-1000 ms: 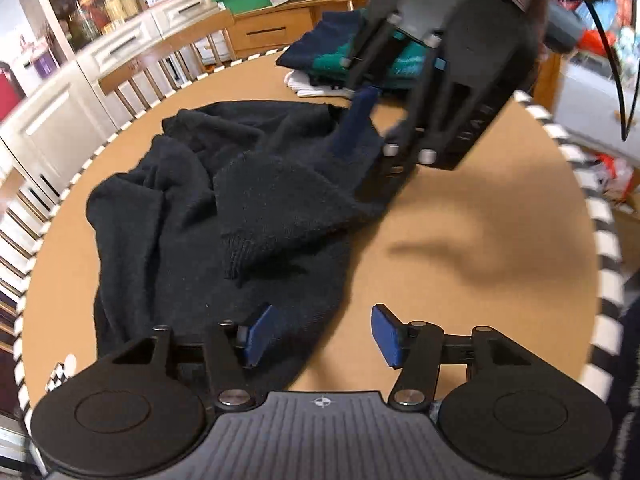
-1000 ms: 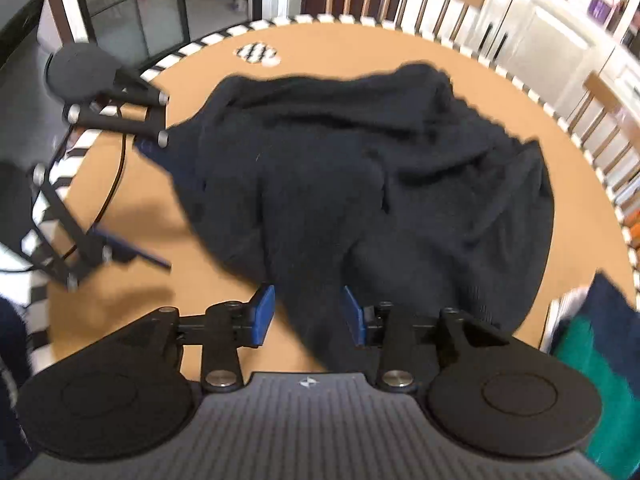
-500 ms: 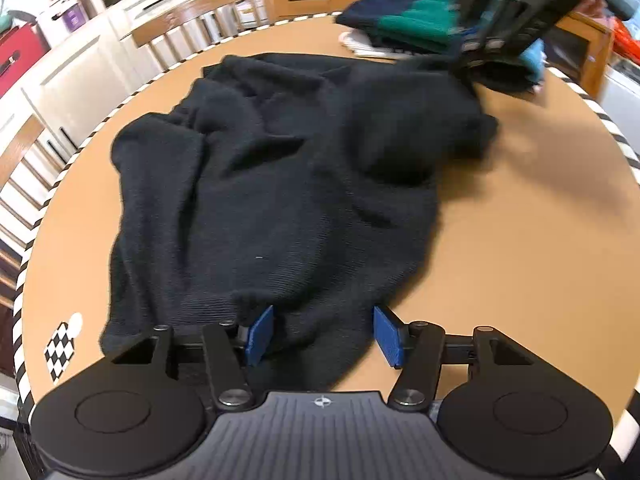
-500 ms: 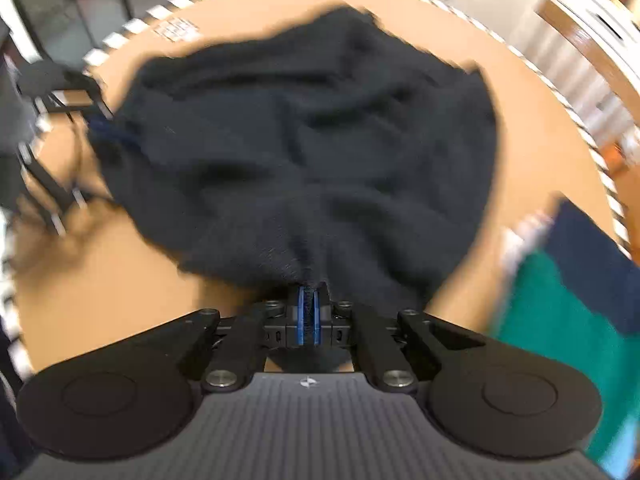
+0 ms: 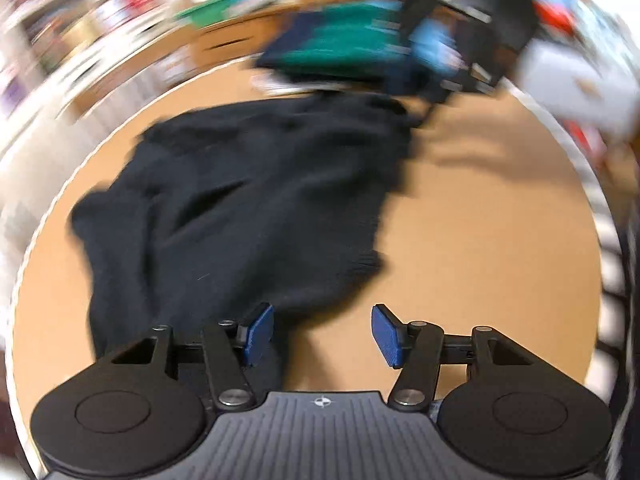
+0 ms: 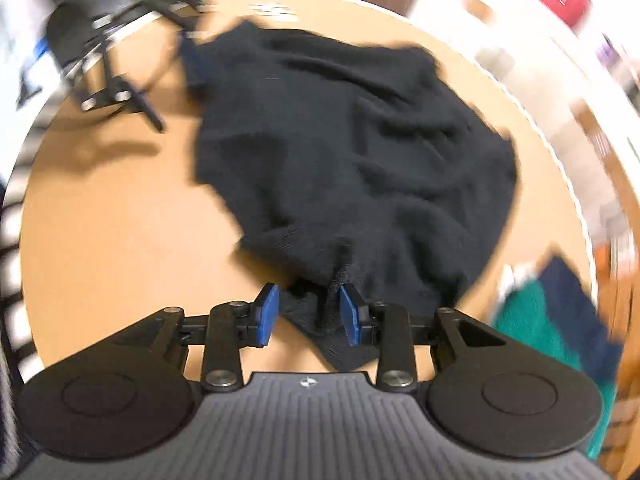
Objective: Fold clothes
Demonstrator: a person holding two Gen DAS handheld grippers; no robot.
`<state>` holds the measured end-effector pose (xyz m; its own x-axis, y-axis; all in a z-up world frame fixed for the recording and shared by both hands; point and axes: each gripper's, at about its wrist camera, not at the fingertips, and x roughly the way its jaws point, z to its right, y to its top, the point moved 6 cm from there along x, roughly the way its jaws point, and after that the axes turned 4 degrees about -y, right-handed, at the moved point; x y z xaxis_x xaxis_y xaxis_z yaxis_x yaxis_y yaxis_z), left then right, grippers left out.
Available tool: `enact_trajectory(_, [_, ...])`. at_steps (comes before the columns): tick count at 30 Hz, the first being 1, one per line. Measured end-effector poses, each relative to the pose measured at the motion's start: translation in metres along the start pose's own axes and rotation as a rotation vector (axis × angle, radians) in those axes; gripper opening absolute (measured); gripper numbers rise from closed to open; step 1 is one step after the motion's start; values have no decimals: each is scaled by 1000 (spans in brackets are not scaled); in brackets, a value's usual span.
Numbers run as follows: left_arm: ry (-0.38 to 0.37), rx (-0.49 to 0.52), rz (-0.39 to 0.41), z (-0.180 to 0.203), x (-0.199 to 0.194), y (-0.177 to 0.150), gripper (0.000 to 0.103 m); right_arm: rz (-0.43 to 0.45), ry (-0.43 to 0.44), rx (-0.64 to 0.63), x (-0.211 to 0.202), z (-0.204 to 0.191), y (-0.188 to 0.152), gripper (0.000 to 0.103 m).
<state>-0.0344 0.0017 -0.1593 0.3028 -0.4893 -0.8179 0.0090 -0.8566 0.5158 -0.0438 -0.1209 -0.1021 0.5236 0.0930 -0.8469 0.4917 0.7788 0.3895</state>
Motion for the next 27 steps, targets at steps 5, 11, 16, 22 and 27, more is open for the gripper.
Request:
enact_trajectory(5, [17, 187, 3, 17, 11, 9, 58, 65, -82, -248, 1, -18, 10, 43])
enact_trajectory(11, [45, 210, -9, 3, 18, 13, 59, 135, -125, -399, -12, -20, 15, 56])
enact_trajectory(16, [84, 234, -40, -9, 26, 13, 61, 107, -204, -682, 18, -38, 4, 51])
enact_trajectory(22, [98, 360, -14, -7, 29, 12, 62, 143, -298, -863, 42, -43, 4, 48])
enact_trajectory(27, [59, 377, -51, -9, 40, 12, 4, 120, -260, -840, 52, -42, 6, 19])
